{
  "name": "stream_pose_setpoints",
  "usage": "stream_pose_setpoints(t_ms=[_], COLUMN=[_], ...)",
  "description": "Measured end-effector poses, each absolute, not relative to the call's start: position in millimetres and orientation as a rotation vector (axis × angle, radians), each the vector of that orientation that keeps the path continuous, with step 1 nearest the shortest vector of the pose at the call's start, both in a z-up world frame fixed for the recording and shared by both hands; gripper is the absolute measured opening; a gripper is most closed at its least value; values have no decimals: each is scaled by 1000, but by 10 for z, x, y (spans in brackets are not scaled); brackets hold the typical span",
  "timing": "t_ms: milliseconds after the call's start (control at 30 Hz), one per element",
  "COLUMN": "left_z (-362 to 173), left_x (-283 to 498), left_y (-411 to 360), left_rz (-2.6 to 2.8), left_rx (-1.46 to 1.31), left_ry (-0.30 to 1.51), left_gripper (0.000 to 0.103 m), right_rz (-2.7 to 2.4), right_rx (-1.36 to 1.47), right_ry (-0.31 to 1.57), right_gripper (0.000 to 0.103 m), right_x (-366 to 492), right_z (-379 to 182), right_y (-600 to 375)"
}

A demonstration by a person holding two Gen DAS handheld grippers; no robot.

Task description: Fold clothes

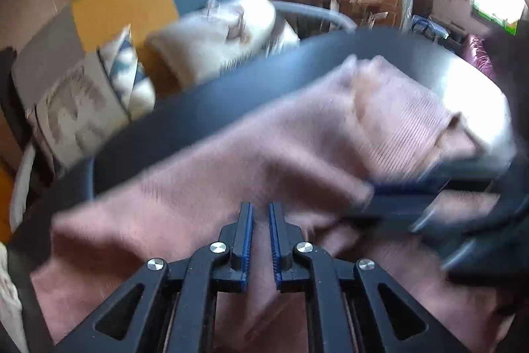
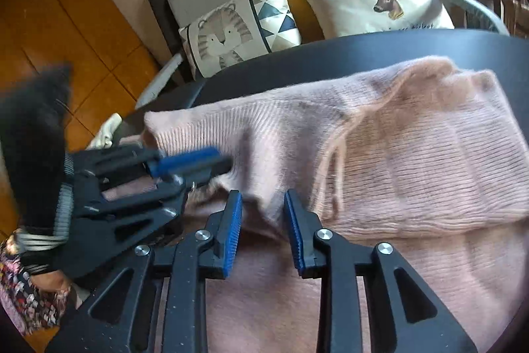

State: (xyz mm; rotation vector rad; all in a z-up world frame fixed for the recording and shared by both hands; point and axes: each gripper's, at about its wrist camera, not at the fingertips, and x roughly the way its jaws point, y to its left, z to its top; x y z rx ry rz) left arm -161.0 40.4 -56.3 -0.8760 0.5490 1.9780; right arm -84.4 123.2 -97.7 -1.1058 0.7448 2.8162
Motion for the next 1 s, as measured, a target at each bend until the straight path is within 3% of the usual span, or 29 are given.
stream_pose_setpoints(t_ms=[100, 300, 333, 400, 567, 633, 800, 933, 1000], left_z=[-587, -551, -547, -507, -270, -214, -563, -600, -607], left_x=[-1594, -1625, -1656, -1683, -1702, -1721, -1721, -1699, -1736], left_y=[208, 62, 32, -12, -25, 140, 564, 236, 54], left_rz=[1977, 1958, 1955, 1963, 2020, 2001, 2001, 1993, 1981], left_rx=[-866, -886, -900, -926, -869, -856, -935, -923, -962], left_ry=[497, 435, 412, 376, 253, 259, 601, 455, 337], left_gripper=[9, 9, 9, 9, 9, 9, 10, 10, 10], right_rz=[2834, 2830, 2831, 2832, 2867, 2862, 2843, 2845, 2848], right_rx=[-1007, -1130, -1155, -1205, -1248, -1243, -1231, -1078, -1094], right_ry=[744, 664, 652, 626, 300, 353, 634, 713, 659], right_gripper=[29, 28, 22, 20, 19, 19, 19, 19, 19], right_x=[-818, -1169, -1195, -1247, -1109, -1079, -1016, -944, -1079], right_z=[-826, -867, -891, -938, -985, -998, -966, -746, -663], right_y=[1306, 1184, 1146, 1070, 739, 779, 1011, 1171, 1146])
